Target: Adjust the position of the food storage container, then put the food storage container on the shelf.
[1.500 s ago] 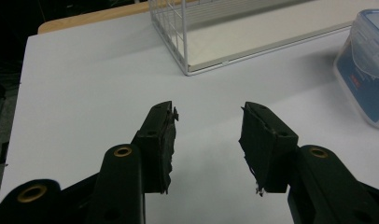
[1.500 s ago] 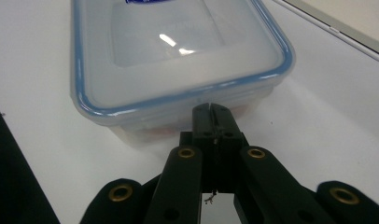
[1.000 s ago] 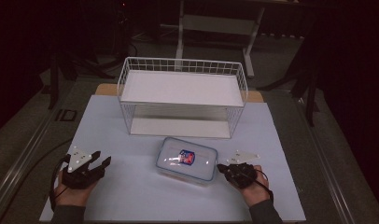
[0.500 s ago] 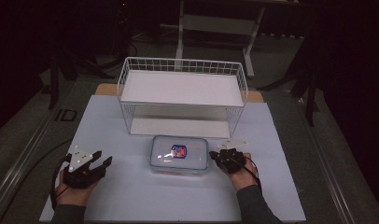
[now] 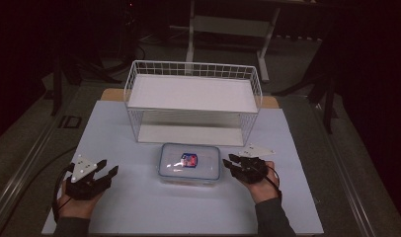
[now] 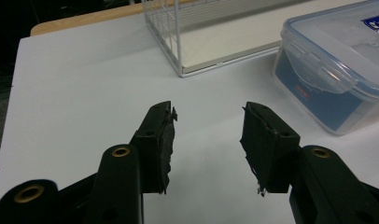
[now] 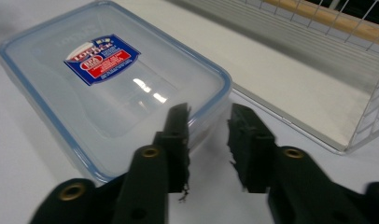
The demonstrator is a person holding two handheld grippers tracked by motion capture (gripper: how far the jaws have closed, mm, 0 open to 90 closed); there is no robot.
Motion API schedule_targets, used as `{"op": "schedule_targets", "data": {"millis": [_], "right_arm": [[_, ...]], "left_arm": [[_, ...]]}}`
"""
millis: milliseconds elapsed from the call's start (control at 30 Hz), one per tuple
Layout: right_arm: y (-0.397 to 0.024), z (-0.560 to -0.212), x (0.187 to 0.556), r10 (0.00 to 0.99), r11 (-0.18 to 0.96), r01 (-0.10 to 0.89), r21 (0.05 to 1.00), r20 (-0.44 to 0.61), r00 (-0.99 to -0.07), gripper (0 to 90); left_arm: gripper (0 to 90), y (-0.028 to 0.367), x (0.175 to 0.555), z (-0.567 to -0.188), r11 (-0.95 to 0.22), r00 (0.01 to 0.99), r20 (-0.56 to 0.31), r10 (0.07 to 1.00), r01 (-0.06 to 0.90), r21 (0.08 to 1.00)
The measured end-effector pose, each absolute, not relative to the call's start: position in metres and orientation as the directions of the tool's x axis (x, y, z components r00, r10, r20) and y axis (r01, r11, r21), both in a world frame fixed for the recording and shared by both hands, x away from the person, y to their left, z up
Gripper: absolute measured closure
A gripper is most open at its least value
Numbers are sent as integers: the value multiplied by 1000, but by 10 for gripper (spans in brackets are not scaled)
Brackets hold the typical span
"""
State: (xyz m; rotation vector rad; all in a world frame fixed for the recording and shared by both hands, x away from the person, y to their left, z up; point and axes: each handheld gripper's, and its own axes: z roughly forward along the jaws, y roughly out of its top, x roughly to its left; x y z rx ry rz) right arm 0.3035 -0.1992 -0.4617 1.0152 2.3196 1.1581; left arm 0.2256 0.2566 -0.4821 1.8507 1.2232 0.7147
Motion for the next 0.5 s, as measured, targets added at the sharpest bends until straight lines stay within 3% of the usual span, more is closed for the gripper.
{"op": "schedule_targets", "data": {"millis": [400,500], "right_arm": [[-201,-462,306,734,362,495,790,86,-674,558],[-202,-464,309,739,336,525,782,126,-661,530]], "left_arm": [[487,247,230,-480,-178,410,-39,911,478,860],[481,231,237,-474,-185,456,-63,888,479,858]]}}
